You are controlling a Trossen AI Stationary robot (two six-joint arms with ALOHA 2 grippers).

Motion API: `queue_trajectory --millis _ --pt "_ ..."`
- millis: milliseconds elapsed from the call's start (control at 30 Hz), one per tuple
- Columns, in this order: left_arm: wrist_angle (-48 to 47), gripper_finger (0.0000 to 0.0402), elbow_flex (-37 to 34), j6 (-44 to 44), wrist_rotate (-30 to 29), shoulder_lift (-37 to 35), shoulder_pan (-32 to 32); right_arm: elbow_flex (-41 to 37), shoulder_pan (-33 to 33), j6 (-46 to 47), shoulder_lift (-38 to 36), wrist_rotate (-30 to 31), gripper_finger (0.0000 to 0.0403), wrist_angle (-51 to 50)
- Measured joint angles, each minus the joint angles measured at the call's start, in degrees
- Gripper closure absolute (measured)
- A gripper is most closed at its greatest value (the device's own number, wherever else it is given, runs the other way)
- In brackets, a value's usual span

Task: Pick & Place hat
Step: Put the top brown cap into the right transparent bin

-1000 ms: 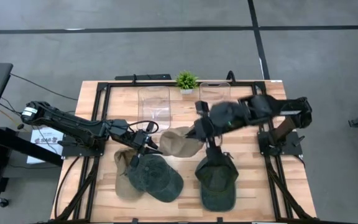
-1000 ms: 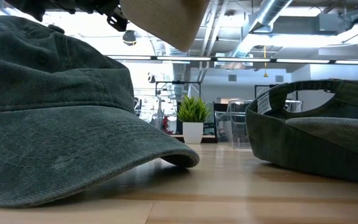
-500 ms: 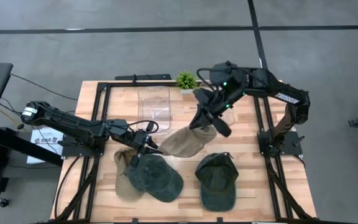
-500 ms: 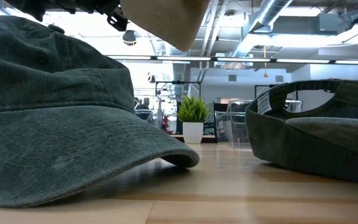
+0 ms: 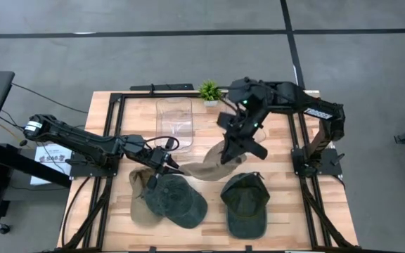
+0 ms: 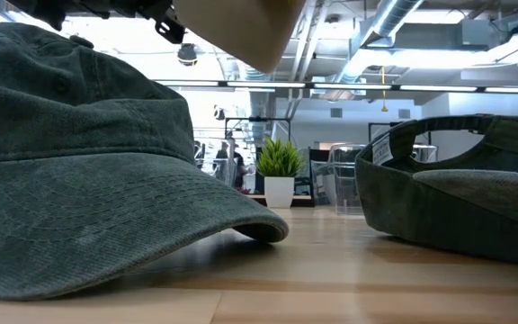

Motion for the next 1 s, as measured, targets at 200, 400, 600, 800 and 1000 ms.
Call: queue_trajectory --millis 200,400,600,800,1000 --pt "-0.29 0.0384 -0.02 0.03 0.11 0.02 0.0 -0.01 2.84 6.5 2.32 -2.75 0.0403 -0.17" --pt "0.05 0.0384 -0.02 0.09 0.2 0.02 -0.01 -0.01 5.85 8.95 3.15 -3.42 0.0403 0.01" --pt "0.35 0.0384 0.04 0.2 0.42 0.02 -0.07 -0.01 8.53 8.12 2.98 -3.18 0.0403 0.51" --pt "0.36 0.0384 0.06 0.17 0.35 0.01 -0.05 0.86 8.53 2.55 2.78 -4.11 0.0403 -0.25" --pt "-0.05 0.0384 0.09 0.05 -0.24 0.0 0.04 2.83 4.95 -2.3 2.65 -4.33 0.0403 -0.82"
